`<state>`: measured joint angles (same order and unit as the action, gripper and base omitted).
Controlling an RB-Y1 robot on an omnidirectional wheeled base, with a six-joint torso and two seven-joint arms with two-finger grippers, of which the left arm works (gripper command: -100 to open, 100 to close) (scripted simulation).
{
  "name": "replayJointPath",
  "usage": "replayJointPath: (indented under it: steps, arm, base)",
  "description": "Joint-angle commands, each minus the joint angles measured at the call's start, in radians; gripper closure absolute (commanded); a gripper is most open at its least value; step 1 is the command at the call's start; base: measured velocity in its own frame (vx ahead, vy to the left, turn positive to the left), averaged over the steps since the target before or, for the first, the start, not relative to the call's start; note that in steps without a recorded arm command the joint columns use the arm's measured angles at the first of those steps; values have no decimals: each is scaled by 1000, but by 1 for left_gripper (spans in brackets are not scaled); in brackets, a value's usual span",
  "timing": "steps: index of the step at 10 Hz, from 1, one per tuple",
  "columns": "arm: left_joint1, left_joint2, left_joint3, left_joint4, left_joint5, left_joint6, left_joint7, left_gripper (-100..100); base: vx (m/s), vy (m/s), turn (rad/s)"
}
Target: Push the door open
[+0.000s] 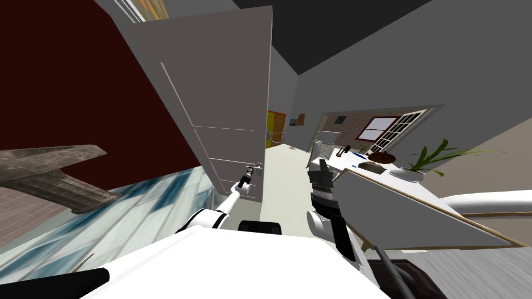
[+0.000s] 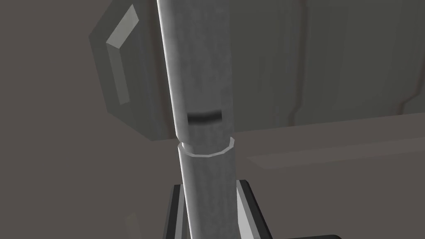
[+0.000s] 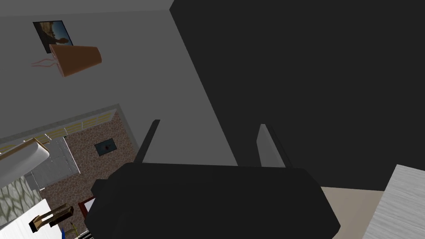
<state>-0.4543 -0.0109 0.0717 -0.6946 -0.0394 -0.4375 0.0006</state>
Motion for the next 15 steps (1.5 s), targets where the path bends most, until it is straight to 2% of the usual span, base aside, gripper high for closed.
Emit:
replayJointPath:
  steps: [1,2,4,5,11,15]
  arm:
    - [14,16,4,-42,0,17,2,100]
    - [14,25,15,-44,2,17,-5,100]
    - [14,25,15,-44,2,17,-5,100]
    - [14,33,30,-45,6,17,-16,100]
    - [15,33,51,-48,11,18,-30,100]
    - [15,0,89,-53,19,19,-56,100]
  base:
    - [50,-2,-25]
    - [106,-13,38]
    - [66,-14,20]
    - [109,-39,78]
    - [105,-13,48]
    - [128,-109,108]
